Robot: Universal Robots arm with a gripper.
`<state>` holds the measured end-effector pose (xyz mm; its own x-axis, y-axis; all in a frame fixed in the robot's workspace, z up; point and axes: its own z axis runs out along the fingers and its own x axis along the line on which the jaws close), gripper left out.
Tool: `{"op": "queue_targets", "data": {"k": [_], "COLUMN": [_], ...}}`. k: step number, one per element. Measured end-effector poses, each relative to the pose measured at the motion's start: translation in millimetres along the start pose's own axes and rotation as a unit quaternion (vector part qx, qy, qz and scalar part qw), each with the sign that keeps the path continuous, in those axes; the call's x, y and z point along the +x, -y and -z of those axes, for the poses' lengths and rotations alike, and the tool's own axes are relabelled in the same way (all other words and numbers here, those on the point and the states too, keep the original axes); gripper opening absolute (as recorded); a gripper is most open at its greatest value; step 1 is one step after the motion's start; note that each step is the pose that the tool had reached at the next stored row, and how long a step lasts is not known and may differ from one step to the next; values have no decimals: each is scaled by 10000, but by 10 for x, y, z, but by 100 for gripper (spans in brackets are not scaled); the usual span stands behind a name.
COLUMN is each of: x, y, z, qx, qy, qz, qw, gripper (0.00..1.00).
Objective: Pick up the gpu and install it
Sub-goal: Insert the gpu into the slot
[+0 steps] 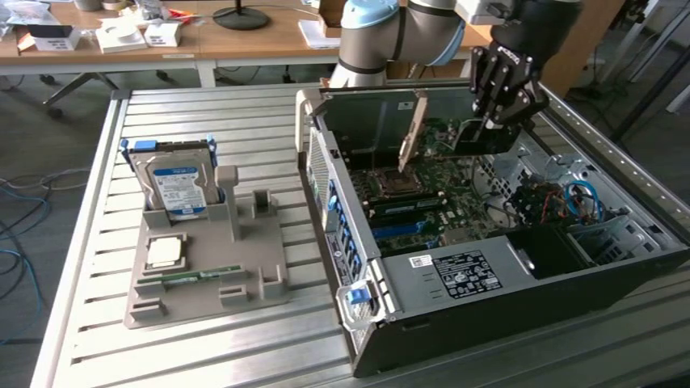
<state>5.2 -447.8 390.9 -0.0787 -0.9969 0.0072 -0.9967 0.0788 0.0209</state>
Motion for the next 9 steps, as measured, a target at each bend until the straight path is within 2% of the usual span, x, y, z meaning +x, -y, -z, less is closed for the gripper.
{"op": "queue_targets", "data": {"k": [3,6,9], "x": [2,2,2], "y": [-6,-19,-19], "z": [-9,-15,-16], "qx": [8,34,34], "qy": [5,35,44], "qz": [1,2,3], "qw": [10000,10000,10000], "gripper": [26,26,26]}}
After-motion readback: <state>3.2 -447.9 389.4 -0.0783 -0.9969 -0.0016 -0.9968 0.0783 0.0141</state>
